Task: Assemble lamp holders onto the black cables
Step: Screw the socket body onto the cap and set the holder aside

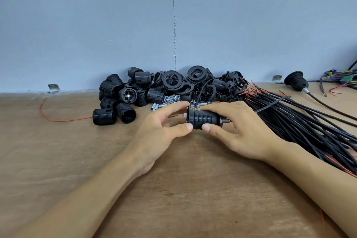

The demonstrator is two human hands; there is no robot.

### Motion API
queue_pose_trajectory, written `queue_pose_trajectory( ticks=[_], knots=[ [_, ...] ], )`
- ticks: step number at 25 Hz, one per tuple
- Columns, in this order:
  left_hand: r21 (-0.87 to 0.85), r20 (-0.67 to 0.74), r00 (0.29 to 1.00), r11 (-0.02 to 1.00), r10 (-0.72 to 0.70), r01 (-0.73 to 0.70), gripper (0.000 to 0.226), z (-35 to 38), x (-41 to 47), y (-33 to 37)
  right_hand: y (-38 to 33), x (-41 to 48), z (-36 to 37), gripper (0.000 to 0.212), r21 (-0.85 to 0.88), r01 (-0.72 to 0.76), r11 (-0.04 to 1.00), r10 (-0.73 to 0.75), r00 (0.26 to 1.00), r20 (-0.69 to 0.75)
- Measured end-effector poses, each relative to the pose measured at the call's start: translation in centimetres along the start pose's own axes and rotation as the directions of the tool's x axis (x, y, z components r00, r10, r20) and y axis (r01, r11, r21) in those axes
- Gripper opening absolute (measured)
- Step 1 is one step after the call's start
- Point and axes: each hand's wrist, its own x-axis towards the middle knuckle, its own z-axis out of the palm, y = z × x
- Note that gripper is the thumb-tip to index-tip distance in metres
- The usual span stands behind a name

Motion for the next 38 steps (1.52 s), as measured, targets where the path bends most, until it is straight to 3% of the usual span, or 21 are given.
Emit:
queue_pose_trajectory(
  ticks=[2,6,10,17,22,28,38],
  knots=[
    [-0.048,0.001,1.0,0.999,0.006,-0.006,0.058,0.2,0.0,0.0,0.0,0.1,-0.1,0.041,0.009,-0.012,1.0,0.012,1.0,0.003],
    [-0.125,-0.084,0.995,0.99,0.051,-0.061,0.027,0.6,0.0,0.2,-0.1,0.3,-0.1,0.031,0.046,0.035,0.998,-0.036,0.999,0.037],
    [-0.166,-0.156,0.985,0.982,0.067,-0.093,0.018,0.6,0.1,0.3,-0.3,0.3,0.0,0.031,0.043,0.045,0.998,-0.045,0.999,0.02],
    [-0.186,-0.163,0.986,0.98,0.041,-0.072,0.03,0.5,0.2,0.1,-0.1,0.1,0.1,0.039,0.012,0.012,1.0,-0.012,1.0,0.009],
    [0.036,-0.105,0.995,0.999,0.004,-0.001,0.041,-0.3,0.3,0.2,-0.2,0.0,0.1,0.042,-0.01,-0.013,1.0,0.013,1.0,-0.018],
    [-0.02,-0.002,1.0,1.0,-0.009,0.009,0.048,-0.3,0.3,-0.1,-0.2,0.0,0.0,0.043,-0.013,-0.016,1.0,0.016,1.0,0.004],
    [-0.225,-0.136,0.989,0.971,0.053,-0.083,0.016,0.4,0.3,0.3,-0.3,0.1,0.1,0.035,-0.032,0.001,0.999,0.0,1.0,0.027]
  ],
)
